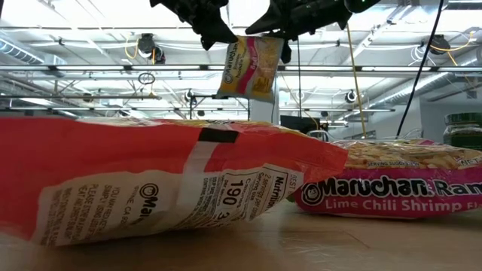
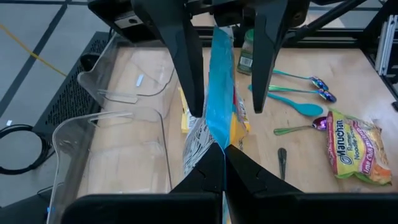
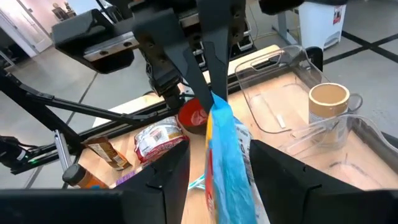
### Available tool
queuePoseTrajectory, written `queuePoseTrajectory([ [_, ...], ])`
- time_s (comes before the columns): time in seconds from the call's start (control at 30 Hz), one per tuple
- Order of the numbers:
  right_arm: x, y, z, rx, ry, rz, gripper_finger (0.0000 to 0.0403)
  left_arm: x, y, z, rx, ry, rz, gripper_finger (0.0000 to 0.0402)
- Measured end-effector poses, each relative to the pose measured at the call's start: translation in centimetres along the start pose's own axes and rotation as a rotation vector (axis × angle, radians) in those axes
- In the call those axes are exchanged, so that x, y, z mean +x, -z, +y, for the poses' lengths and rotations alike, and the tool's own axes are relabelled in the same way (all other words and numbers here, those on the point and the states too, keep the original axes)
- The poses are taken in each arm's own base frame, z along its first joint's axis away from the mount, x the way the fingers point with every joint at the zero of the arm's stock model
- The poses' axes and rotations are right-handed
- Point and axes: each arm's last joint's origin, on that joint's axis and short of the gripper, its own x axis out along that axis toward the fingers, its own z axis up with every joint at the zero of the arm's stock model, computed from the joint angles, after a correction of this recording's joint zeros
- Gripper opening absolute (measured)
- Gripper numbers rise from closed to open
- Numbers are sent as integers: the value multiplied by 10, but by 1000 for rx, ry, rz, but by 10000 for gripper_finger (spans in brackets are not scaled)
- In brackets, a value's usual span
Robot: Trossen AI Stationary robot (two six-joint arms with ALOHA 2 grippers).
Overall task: Pick & Place Food Item
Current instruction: Put the blue noodle pack into the right transparent bin
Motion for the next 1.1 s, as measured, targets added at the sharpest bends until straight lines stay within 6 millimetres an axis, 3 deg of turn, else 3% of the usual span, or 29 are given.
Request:
queuePoseTrajectory([
  [0.23, 0, 2, -1, -24, 5, 21, 119, 0, 0, 0, 0, 0, 0, 3],
  [0.53, 0, 3, -1, -48, 9, 26, 8, 0, 0, 0, 0, 0, 0, 3],
  [1.1, -1, 2, -2, -49, 18, 17, 1, -4, -4, 2, -2, -53, -28, 63],
])
